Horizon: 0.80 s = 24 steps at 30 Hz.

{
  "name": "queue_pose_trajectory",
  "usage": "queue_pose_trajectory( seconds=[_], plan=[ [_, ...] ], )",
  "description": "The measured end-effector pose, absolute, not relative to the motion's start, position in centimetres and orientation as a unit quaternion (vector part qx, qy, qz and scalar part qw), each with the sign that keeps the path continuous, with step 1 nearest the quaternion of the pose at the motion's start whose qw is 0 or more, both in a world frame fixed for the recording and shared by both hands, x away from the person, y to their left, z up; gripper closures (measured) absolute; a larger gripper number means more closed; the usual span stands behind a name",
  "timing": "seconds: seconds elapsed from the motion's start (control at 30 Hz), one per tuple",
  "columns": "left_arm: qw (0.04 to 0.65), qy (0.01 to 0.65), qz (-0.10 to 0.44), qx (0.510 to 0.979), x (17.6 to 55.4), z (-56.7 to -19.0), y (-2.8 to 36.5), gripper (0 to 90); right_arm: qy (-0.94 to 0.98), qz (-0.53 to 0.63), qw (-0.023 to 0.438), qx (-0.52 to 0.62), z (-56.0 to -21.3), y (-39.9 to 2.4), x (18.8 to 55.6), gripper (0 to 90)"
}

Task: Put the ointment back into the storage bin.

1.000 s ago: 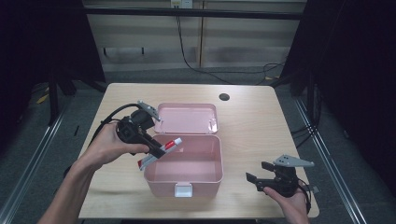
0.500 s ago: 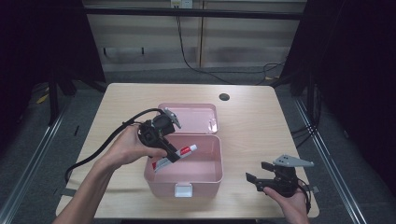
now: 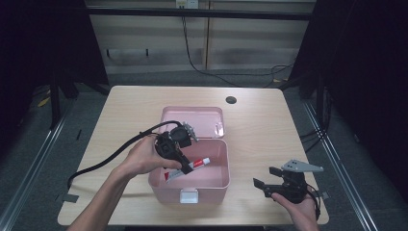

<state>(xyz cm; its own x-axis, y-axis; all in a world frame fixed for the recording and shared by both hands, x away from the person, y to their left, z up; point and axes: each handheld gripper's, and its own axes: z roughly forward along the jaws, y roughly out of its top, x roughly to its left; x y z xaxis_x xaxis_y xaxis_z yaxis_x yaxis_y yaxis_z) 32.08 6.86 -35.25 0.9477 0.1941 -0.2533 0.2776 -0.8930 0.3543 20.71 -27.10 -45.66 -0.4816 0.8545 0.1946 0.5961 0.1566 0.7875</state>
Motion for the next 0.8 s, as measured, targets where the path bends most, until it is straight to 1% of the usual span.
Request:
queue_pose_trajectory(
  seconds=[0.1, 0.13, 0.2, 0.5, 0.8],
  plan=[
    [0.191, 0.118, -0.108, 0.968, 31.9, -35.6, 6.6, 70.3, 0.746, 0.43, 0.15, 0.487, -45.7, -27.1, 20.7, 19.0],
    [0.18, 0.114, -0.114, 0.97, 31.8, -36.0, 6.4, 70.4, 0.745, 0.429, 0.149, 0.488, -45.7, -27.1, 20.8, 19.0],
    [0.185, 0.116, -0.114, 0.969, 31.7, -36.2, 6.3, 70.4, 0.746, 0.429, 0.149, 0.488, -45.7, -27.0, 20.7, 19.0],
    [0.168, 0.104, -0.135, 0.971, 31.6, -38.1, 5.1, 70.4, 0.746, 0.43, 0.15, 0.486, -45.7, -27.1, 20.7, 19.0],
    [0.152, 0.102, -0.142, 0.973, 31.7, -39.1, 4.6, 70.4, 0.747, 0.428, 0.148, 0.487, -45.7, -27.1, 20.7, 18.8]
  ],
)
